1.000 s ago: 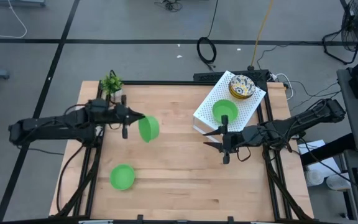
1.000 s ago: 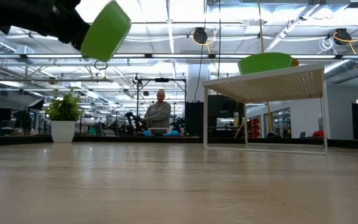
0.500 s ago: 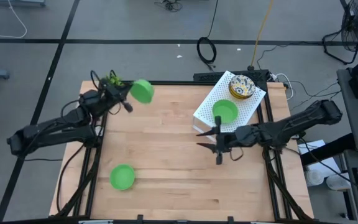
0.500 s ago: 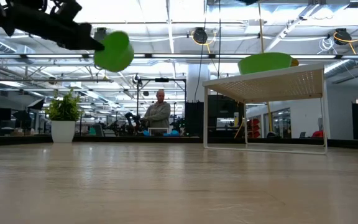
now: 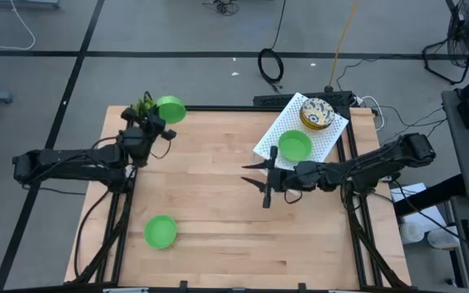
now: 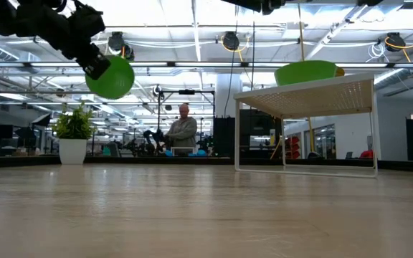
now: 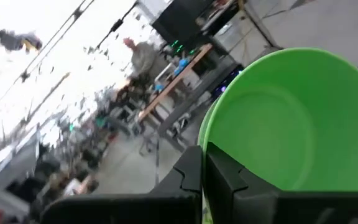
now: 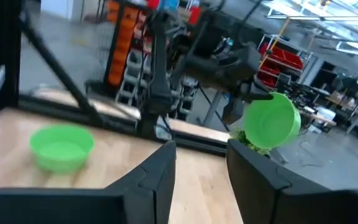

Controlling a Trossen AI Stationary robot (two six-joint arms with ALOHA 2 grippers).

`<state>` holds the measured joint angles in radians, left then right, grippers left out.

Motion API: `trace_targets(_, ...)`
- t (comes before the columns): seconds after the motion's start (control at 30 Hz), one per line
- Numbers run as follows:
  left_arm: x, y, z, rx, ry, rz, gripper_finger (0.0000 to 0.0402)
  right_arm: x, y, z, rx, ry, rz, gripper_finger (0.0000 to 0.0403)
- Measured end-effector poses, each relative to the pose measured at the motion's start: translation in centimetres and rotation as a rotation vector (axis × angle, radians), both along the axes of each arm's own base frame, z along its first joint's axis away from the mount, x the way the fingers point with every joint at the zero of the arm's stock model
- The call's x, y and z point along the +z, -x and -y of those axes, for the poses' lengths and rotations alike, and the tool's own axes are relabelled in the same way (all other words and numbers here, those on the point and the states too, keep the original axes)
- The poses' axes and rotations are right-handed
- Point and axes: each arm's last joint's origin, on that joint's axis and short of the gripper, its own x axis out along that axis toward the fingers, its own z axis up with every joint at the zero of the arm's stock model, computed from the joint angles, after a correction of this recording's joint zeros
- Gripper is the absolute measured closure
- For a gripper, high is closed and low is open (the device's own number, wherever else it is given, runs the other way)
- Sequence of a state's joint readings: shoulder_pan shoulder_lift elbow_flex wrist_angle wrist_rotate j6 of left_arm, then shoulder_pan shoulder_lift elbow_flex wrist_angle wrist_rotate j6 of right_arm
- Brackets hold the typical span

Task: Pick & Place Mini bowls
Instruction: Stack the right green bowl on top of the other green bowl on the shelf

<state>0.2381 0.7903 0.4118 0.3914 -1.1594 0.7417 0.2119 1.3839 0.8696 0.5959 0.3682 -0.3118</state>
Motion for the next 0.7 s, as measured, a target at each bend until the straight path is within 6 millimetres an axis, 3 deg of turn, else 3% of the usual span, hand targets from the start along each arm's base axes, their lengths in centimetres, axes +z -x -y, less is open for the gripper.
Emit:
trace_targets(0.33, 1.2, -0.8, 2.1, -0.148, -0.074, -0.029, 0.0399, 0.5, -0.2, 1.9, -0.159, -0.088, 0.067, 0.0273)
trace_targets(0.7, 1.2, -0.8, 2.3, -0.148, -0.087, -0.087, 0.0398, 0.0, -0.7, 3.1, -0.192, -0.15, 0.086, 0.0273)
